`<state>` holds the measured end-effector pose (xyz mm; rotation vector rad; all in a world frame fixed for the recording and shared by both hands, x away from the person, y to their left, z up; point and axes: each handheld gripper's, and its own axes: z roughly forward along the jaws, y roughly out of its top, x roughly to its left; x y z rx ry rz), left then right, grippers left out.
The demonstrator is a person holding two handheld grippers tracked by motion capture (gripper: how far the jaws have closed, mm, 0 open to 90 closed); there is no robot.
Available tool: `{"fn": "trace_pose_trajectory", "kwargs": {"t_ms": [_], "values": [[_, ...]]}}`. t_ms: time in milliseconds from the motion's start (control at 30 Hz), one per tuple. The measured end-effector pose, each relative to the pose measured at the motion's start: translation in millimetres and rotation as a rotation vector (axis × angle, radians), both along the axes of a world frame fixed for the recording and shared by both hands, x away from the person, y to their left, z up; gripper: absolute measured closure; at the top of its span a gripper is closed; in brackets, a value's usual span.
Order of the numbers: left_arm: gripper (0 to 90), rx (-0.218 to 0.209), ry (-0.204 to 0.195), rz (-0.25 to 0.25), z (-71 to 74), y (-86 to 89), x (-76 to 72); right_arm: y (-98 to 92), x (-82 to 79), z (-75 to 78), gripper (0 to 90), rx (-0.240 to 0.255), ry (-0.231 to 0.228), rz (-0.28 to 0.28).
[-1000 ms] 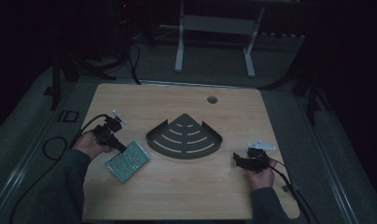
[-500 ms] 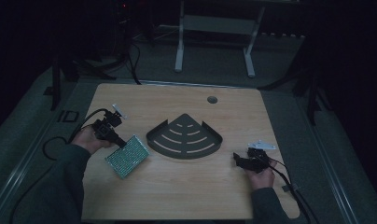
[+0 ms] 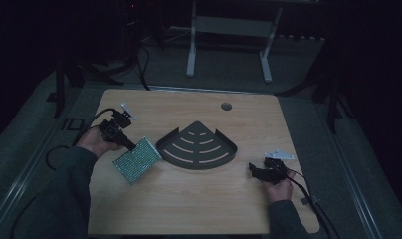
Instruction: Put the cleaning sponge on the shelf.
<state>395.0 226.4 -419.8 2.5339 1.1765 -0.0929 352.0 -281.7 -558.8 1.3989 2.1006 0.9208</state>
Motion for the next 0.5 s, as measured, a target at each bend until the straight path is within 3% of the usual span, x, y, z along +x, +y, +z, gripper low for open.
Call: {"fn": "trace_pose_trajectory", "kwargs": {"t_ms": [500], "values": [[90.0,-0.013,-0.031,-0.014,15.7,-12.3,8.4,-0.1,0.1,0.1,25.8,0.000,0.001,0.001]]}}
